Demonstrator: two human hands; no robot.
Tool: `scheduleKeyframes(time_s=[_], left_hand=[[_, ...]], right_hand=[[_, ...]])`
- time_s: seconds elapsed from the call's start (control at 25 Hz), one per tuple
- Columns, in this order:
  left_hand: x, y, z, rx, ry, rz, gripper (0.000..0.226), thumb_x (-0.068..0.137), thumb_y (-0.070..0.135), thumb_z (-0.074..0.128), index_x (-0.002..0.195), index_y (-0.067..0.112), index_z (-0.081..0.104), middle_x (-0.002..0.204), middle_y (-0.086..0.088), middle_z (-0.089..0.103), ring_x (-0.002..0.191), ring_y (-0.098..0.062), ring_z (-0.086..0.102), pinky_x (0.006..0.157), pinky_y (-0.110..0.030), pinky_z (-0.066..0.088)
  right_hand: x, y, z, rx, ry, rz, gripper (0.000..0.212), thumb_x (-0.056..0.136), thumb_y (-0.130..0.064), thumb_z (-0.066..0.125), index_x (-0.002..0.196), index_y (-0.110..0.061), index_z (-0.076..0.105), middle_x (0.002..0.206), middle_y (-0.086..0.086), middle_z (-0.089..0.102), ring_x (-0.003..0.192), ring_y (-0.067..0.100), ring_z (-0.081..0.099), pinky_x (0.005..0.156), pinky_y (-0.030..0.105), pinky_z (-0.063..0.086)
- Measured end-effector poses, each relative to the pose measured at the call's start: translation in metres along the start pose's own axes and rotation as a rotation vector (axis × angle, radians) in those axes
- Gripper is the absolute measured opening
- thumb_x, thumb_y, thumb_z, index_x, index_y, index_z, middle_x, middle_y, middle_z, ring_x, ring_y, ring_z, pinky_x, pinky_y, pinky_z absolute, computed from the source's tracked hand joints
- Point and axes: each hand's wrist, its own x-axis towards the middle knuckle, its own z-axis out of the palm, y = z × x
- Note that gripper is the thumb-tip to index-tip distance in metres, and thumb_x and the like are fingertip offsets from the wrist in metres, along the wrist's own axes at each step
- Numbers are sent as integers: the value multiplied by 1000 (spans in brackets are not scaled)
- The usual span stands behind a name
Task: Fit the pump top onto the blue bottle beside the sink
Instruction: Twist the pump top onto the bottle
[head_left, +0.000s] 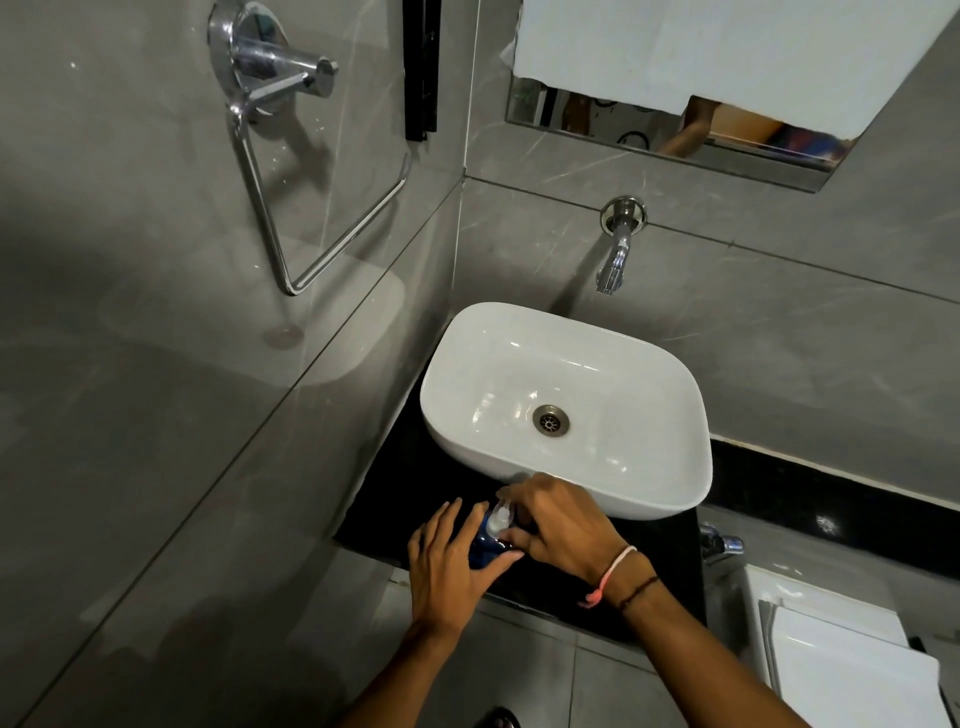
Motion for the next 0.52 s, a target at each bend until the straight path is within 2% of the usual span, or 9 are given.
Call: scheduleKeyframes(time_s=[0.12, 0.16, 0.2, 0.28, 0.32, 0.36, 0.44, 0.52], left_hand=[[-1, -1, 1, -14, -38, -13, 73, 70, 72, 63, 124, 23, 66, 128, -10, 68, 123, -29, 60, 94, -51, 51], [0, -1, 2, -20, -49, -14, 72, 69, 66, 70, 126, 23, 66, 129, -11, 67, 124, -30, 60, 95, -52, 50], [0, -1, 2, -20, -57, -14, 72, 68, 62, 74, 127, 22, 65, 129, -12, 67, 125, -31, 59, 96, -52, 48], [0, -1, 2, -8, -55, -14, 72, 70, 67, 67, 125, 21, 66, 128, -12, 68, 123, -30, 60, 95, -52, 49], [0, -1, 1, 2, -44, -13, 74, 71, 72, 59, 124, 20, 67, 127, -12, 68, 122, -30, 61, 94, -52, 50], [0, 0, 0, 10, -29, -8, 77, 72, 76, 54, 123, 20, 67, 126, -11, 69, 121, -30, 61, 94, -52, 51], [-1, 1, 0, 15, -21, -4, 79, 72, 78, 52, 125, 21, 66, 127, -9, 68, 123, -28, 60, 94, -52, 51], [-1, -1, 1, 13, -29, 1, 77, 72, 76, 55, 126, 23, 65, 128, -9, 67, 123, -28, 60, 94, -52, 51]], right_hand=[[-8, 5, 1, -81, -25, 129, 39, 86, -59, 67, 95, -21, 69, 94, 3, 77, 88, 29, 71, 73, 38, 54], [-12, 6, 3, -69, -34, 147, 41, 84, -62, 67, 95, -22, 68, 90, 2, 77, 86, 29, 71, 73, 38, 55], [-16, 5, 5, -21, -26, 151, 43, 83, -62, 69, 104, -25, 66, 92, 0, 77, 87, 27, 71, 75, 39, 57], [-21, 4, 4, 110, 1, 132, 54, 84, -53, 74, 131, -33, 55, 103, -4, 76, 94, 22, 72, 82, 39, 59], [-23, 4, 2, 154, -4, 107, 59, 85, -44, 76, 137, -36, 51, 108, -5, 76, 97, 20, 71, 84, 39, 59], [-23, 5, 1, 178, -12, 74, 57, 86, -34, 76, 138, -36, 53, 111, -5, 76, 98, 19, 70, 85, 39, 60], [-21, 6, 1, 213, -13, 31, 41, 89, -21, 73, 128, -25, 63, 103, 0, 77, 91, 21, 70, 82, 41, 60], [-18, 3, 3, 242, -7, 58, 26, 91, -24, 73, 114, -14, 69, 91, 2, 77, 83, 24, 71, 79, 44, 59]])
